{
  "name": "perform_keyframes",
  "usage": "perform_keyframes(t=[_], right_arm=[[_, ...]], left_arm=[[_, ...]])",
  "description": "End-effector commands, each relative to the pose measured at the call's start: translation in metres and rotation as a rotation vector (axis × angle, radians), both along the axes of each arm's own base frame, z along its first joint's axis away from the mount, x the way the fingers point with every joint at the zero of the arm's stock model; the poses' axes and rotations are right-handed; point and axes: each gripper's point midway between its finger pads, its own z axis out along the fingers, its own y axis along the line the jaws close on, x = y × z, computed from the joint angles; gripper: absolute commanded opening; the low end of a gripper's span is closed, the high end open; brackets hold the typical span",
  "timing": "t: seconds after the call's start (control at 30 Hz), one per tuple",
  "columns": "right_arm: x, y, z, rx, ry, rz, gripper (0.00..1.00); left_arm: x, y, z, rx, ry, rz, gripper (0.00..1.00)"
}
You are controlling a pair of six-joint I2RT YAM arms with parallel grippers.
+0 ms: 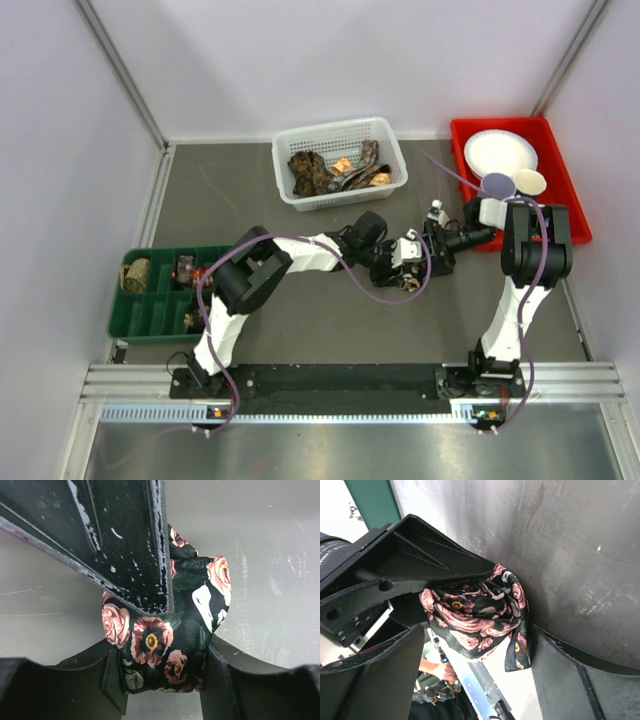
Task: Roll the ties
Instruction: Pick up the tie at the center of the board.
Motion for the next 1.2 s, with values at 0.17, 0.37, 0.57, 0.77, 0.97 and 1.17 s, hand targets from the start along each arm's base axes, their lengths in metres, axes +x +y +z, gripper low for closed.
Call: perform_keyframes(t=[0.17, 0.37, 0.57, 0.77, 0.97, 1.17], right_arm=[[-0.012, 0.019, 0.003, -0.075, -0.064, 0.103, 0.55], [-0.01, 0.012, 0.003, -0.137, -0.064, 0.106, 0.2], [-0.02, 0.012, 0.017, -0.104, -0.017, 0.114, 0.57], [-0.019, 0.012, 0.02, -0.095, -0.04, 0.096, 0.49], [-0.01, 0.005, 0.004, -0.161, -0.037, 0.095, 0.0], [-0.003, 0.0, -0.005, -0.207, -0.071, 0.113, 0.0]], left_arm=[[-0.039, 0.079, -0.101, 0.389, 0.212, 0.083, 0.18], [-0.036, 0.079, -0.102, 0.401, 0.214, 0.097, 0.18], [-0.035, 0.08, -0.101, 0.404, 0.212, 0.103, 0.18], [-0.038, 0.082, -0.102, 0.406, 0.22, 0.101, 0.18], [-0.036, 0.082, -0.092, 0.367, 0.212, 0.108, 0.5], [-0.016, 0.07, -0.039, 0.174, 0.101, 0.058, 0.99]])
